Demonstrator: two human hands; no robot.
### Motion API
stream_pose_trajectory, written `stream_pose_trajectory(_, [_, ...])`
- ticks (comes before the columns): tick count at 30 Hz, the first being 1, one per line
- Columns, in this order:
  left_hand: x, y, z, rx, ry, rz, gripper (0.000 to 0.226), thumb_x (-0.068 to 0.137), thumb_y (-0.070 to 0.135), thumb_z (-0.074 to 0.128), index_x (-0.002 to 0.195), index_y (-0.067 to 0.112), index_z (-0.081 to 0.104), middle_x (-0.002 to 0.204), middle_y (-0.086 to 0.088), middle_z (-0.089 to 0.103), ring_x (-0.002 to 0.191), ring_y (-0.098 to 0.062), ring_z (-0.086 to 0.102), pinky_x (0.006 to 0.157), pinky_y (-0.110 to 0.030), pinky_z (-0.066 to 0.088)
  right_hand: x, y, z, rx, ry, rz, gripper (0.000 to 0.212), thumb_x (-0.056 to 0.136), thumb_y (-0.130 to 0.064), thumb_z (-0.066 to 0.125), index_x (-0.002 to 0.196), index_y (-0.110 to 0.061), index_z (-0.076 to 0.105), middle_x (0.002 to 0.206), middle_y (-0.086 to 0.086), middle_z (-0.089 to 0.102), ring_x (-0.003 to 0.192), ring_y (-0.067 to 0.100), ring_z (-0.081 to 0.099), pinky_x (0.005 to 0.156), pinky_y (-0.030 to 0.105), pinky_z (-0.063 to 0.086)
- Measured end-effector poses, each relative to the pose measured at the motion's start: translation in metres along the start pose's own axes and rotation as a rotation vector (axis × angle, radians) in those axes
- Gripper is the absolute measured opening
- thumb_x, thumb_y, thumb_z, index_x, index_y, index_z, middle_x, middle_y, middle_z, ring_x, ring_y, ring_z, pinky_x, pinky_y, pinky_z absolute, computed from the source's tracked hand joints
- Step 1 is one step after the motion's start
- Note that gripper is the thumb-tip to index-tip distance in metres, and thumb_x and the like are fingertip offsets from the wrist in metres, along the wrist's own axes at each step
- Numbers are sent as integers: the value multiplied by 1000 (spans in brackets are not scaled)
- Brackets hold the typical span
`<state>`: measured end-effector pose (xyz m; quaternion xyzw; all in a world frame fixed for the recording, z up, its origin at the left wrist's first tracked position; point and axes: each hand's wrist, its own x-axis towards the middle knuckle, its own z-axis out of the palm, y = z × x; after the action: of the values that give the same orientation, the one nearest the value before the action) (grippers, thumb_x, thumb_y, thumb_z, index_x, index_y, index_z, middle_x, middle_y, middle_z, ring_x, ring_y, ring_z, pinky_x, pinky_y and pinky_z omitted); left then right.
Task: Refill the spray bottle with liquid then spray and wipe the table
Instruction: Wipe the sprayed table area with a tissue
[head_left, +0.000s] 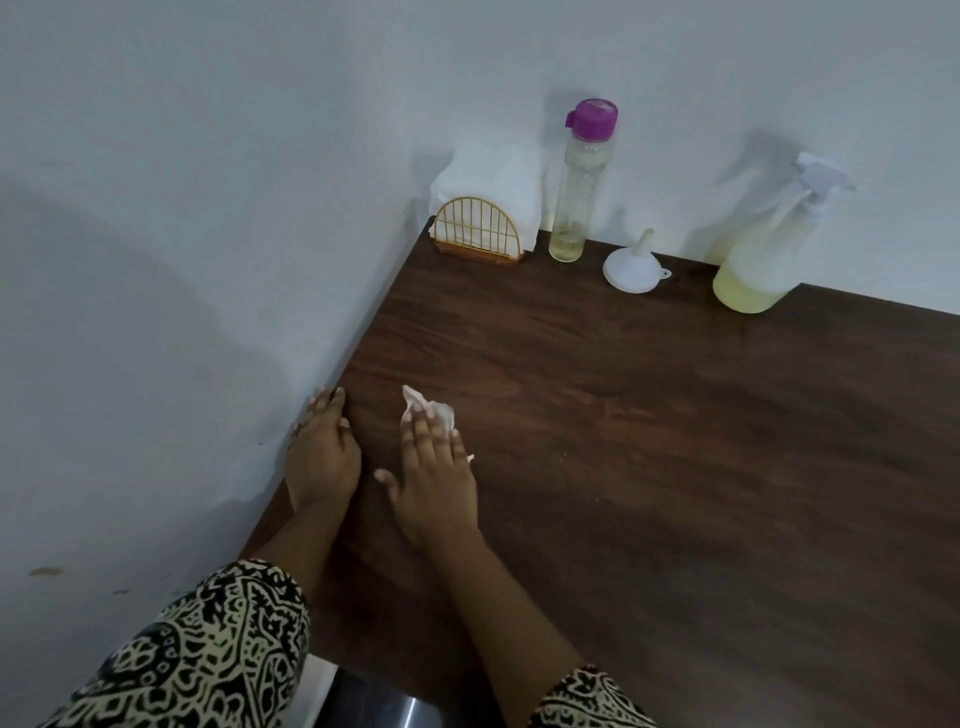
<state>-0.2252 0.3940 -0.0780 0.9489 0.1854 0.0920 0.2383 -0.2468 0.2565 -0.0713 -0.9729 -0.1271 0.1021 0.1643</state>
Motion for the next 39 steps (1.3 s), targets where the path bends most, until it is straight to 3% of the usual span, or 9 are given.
stream_pose_trajectory(7, [-8, 9, -3, 98, -24, 0, 47, 96, 7, 39, 143, 8, 42, 152, -11, 37, 144, -24, 27, 117, -44, 21, -53, 125, -37, -30, 191, 378, 87, 85, -64, 14, 150, -7, 19, 157, 10, 23, 147, 25, 15, 116, 45, 16])
stream_pose_trajectory(10, [-23, 14, -3, 165, -44, -5, 47, 97, 11, 39, 144, 9, 39, 154, -9, 33, 145, -23, 24, 117, -44, 19, -57, 120, -41, 54, 186, 461, 90, 86, -65, 7, 150, -2, 7, 159, 15, 9, 148, 27, 3, 118, 43, 8])
stream_pose_trajectory(15, [-61, 10, -8, 182, -69, 10, 47, 99, 12, 37, 146, 11, 37, 155, -5, 31, 145, -19, 24, 117, -40, 15, -51, 38, -14, 90, 82, 121, 90, 82, -60, 19, 148, 1, 20, 155, 20, 20, 146, 32, 15, 116, 41, 6])
stream_pose_trajectory(20, [-90, 6, -13, 152, -60, -10, 47, 98, 8, 36, 145, 10, 38, 154, -6, 33, 145, -20, 24, 117, -41, 14, -77, 37, -4, -10, 1, -90, 76, 84, -58, 30, 140, -8, 46, 146, 8, 44, 137, 21, 40, 108, 44, 37])
stream_pose_trajectory(28, [-123, 28, -7, 225, -48, -108, 49, 100, 16, 34, 148, 10, 32, 157, -8, 27, 147, -22, 18, 117, -45, 12, -123, 157, -38, -1, 167, 398, 88, 87, -65, 10, 151, -4, 5, 160, 12, 8, 148, 24, 0, 118, 43, 7])
stream_pose_trajectory(30, [-131, 34, -5, 220, -42, -130, 49, 100, 17, 33, 149, 11, 31, 157, -6, 25, 147, -21, 17, 117, -45, 11, -120, 133, -34, 64, 198, 425, 88, 90, -61, 27, 149, 2, 11, 157, 20, 13, 147, 30, 7, 118, 45, 11])
stream_pose_trajectory(32, [-136, 36, -4, 211, -40, -142, 50, 100, 18, 33, 149, 12, 30, 158, -5, 24, 147, -21, 16, 117, -45, 10, -114, 96, -21, 96, 190, 286, 82, 88, -54, 41, 146, 3, 27, 151, 23, 29, 143, 35, 23, 115, 47, 17])
stream_pose_trajectory(34, [-140, 36, -3, 206, -44, -144, 50, 100, 18, 32, 149, 13, 29, 158, -5, 23, 147, -20, 14, 117, -44, 9, -114, 63, -7, 64, 95, 47, 80, 86, -54, 33, 146, -1, 32, 151, 18, 33, 142, 32, 28, 114, 48, 16])
stream_pose_trajectory(39, [-141, 36, -4, 198, -37, -140, 49, 100, 19, 32, 149, 13, 31, 158, -5, 24, 147, -21, 15, 117, -45, 10, -124, 80, -9, -7, -17, -178, 72, 93, -52, 22, 153, -14, 9, 161, 1, 4, 148, 16, 1, 119, 44, 3])
